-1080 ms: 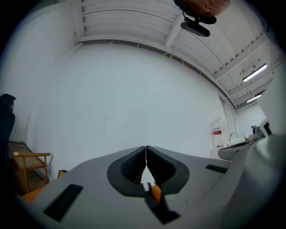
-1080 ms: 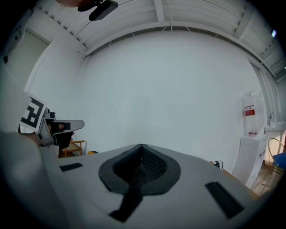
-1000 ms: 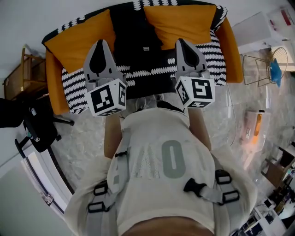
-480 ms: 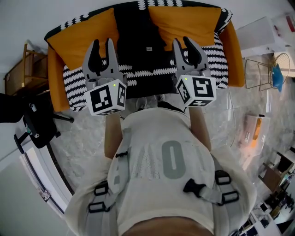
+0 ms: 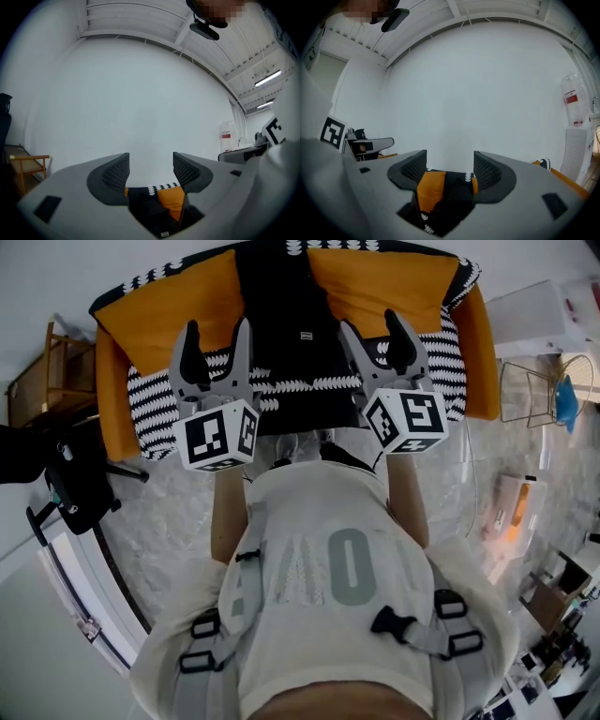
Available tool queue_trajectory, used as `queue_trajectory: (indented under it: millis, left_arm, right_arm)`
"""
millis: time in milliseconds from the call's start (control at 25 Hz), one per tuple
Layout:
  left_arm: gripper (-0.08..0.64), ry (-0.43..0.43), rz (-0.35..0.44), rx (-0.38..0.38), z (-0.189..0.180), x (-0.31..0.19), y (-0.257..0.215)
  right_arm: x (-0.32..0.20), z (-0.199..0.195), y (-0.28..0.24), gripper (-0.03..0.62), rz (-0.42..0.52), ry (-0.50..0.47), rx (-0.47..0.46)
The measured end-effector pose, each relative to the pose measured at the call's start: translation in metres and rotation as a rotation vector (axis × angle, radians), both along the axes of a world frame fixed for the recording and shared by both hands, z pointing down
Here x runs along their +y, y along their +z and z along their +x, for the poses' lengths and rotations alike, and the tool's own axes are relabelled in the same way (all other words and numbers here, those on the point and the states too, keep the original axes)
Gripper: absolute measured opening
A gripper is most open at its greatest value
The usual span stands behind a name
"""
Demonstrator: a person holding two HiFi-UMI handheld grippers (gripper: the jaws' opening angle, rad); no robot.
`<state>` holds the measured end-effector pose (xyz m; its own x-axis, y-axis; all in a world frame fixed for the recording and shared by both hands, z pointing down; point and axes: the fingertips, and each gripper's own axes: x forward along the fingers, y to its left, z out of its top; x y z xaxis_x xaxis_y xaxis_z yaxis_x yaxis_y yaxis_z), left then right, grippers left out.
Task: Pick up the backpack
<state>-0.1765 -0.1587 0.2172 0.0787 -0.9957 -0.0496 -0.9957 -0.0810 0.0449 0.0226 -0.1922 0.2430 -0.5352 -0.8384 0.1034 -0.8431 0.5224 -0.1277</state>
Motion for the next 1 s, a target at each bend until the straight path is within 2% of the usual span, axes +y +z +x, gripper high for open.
queue_trajectory:
  millis: [280,520,720,1000]
  left_arm:
    - [0.285,-0.004,-0.052,0.033,-0.008,-0.032,0.029]
    - [0.286,0.010,-0.222,0.020,-0.022,-0.078,0.115]
    - [0.305,0.004,-0.379,0.071,-0.037,-0.118,0.230]
    - [0.318,0.002,-0.656,0.069,-0.044,-0.137,0.452]
  right_arm:
    - [-0.026,-0.001,0.019,0.310,-0.063,0.002,-0.024]
    - [-0.065,-0.018,0.075,0.299,-0.180,0.005,-0.013]
    - [-0.106,-0.030,0.164,0.298,-0.295,-0.015,0.007]
    - [-0.137,-0.023,0.372,0.291,-0.547,0.000,0.069]
